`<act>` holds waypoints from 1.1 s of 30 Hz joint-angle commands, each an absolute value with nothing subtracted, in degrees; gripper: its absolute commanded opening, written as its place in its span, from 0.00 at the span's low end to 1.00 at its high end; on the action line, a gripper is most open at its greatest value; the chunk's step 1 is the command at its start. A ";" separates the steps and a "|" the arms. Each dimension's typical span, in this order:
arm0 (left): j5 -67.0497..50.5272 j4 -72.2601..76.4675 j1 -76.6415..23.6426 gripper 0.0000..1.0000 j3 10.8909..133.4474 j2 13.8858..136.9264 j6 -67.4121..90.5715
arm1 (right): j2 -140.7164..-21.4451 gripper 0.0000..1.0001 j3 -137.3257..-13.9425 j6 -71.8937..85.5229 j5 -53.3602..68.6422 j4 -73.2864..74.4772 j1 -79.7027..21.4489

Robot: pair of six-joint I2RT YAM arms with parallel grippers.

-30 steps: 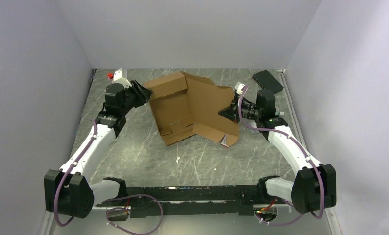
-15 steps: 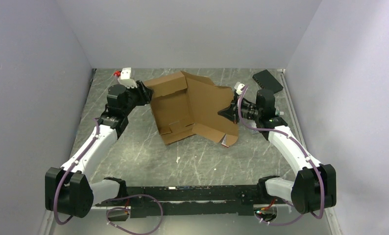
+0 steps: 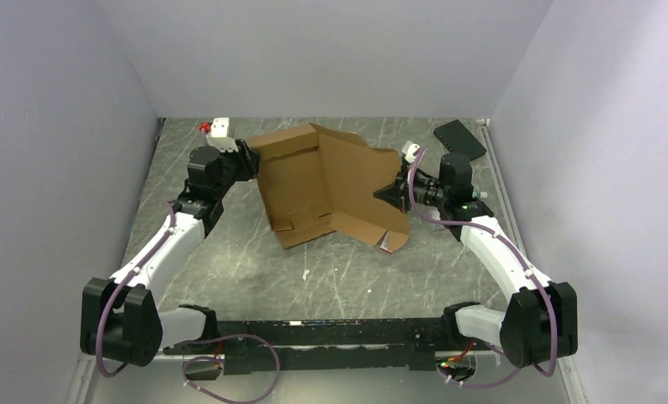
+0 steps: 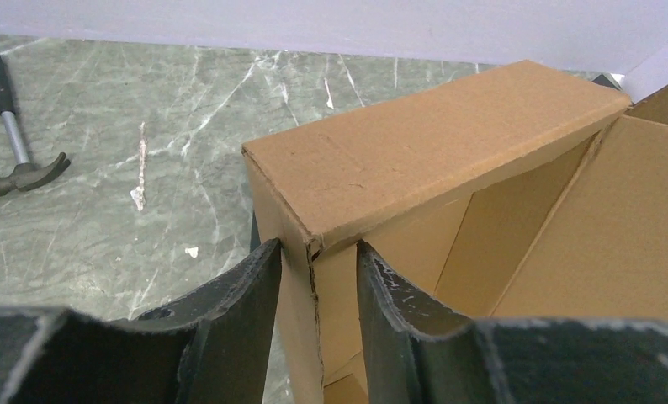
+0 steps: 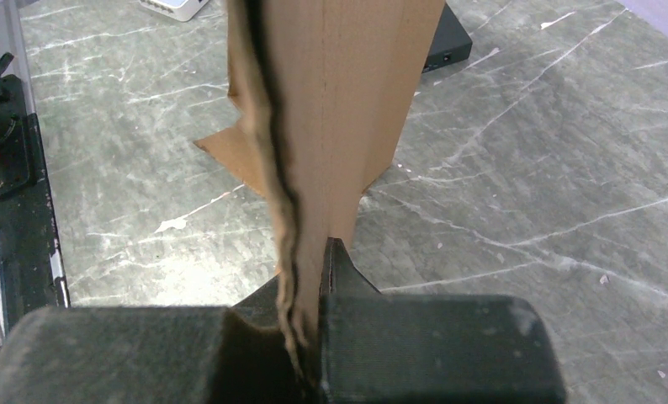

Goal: Fold the paper box

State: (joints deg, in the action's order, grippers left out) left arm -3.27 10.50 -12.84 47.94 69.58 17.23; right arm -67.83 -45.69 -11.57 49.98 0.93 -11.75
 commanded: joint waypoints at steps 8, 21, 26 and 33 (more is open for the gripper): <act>-2.47 16.90 -13.10 0.29 48.31 72.84 15.70 | -68.52 0.00 -46.76 -12.48 51.00 3.26 -12.56; -3.73 20.76 -13.10 0.00 48.19 74.50 20.04 | -68.97 0.00 -46.92 -12.93 51.41 3.78 -12.81; -3.87 17.07 -13.10 0.00 48.51 72.38 21.76 | -68.96 0.05 -47.59 -14.16 51.68 5.08 -12.83; -4.35 6.99 -13.10 0.00 51.19 69.21 23.25 | -66.96 0.45 -49.68 -15.84 52.75 8.42 -12.75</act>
